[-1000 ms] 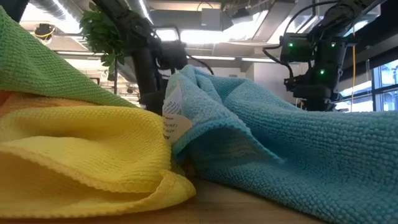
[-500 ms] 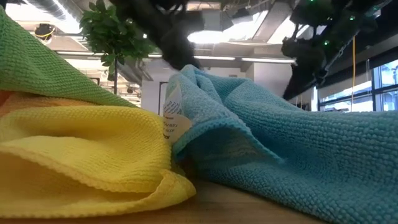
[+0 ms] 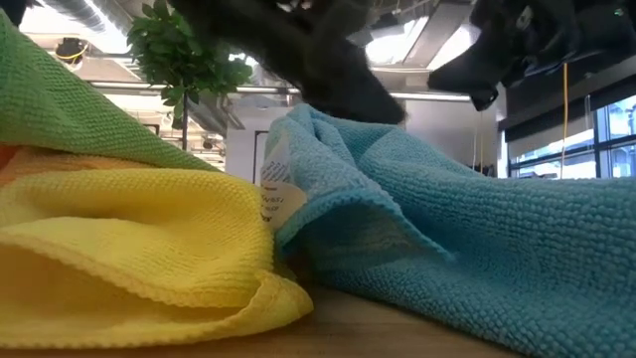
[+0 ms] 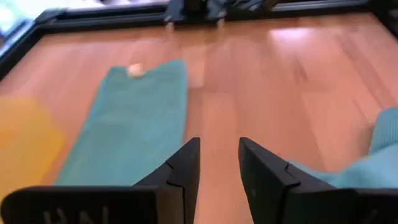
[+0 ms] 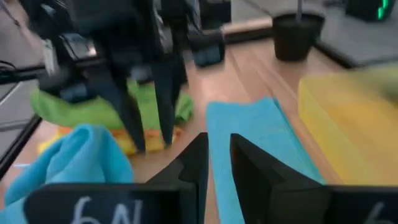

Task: Fold microfiber towels
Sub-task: Fold the left blue microfiber towel

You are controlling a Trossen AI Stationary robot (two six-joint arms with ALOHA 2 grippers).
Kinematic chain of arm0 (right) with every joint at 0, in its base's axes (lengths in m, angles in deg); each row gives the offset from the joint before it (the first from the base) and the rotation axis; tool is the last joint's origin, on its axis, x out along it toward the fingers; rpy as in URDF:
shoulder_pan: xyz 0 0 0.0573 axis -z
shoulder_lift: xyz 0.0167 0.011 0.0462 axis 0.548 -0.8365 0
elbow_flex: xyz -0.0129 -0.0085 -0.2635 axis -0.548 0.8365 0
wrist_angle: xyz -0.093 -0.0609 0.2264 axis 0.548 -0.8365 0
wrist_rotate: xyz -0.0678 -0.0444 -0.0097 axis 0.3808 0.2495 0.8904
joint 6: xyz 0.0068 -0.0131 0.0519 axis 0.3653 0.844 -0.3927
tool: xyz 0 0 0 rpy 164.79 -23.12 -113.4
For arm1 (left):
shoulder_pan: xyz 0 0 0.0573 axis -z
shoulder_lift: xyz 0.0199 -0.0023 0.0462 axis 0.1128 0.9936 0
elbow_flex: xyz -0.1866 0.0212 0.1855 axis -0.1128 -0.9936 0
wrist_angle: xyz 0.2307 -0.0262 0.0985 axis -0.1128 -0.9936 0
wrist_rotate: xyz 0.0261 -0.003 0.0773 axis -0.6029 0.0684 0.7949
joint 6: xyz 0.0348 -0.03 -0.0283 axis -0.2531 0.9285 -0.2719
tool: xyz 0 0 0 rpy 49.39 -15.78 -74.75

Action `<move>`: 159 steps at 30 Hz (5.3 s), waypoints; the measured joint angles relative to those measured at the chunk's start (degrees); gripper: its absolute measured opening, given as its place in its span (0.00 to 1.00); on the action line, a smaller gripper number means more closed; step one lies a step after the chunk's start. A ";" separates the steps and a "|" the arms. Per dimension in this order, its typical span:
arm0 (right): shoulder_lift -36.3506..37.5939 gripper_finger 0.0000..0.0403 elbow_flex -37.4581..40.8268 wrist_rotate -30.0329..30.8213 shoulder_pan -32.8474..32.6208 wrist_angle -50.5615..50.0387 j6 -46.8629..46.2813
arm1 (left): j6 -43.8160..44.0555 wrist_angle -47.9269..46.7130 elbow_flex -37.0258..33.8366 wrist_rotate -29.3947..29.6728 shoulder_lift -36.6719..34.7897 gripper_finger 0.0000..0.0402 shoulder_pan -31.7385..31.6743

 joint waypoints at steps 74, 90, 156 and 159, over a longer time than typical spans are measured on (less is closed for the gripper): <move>5.36 0.17 -0.96 5.90 2.04 -18.86 -12.04 | 15.35 -55.13 7.80 13.44 -16.66 0.34 11.78; -1.69 0.17 1.88 9.92 -1.78 -8.07 -13.58 | -0.02 -19.02 7.89 7.23 4.11 0.34 5.33; -6.96 0.07 1.88 22.29 -5.36 -15.58 -15.01 | 13.09 -4.45 -10.51 10.36 0.18 0.34 -0.43; -8.71 0.01 1.88 20.57 -2.88 -17.32 -14.94 | 15.72 -5.62 -10.51 12.76 0.18 0.34 -1.75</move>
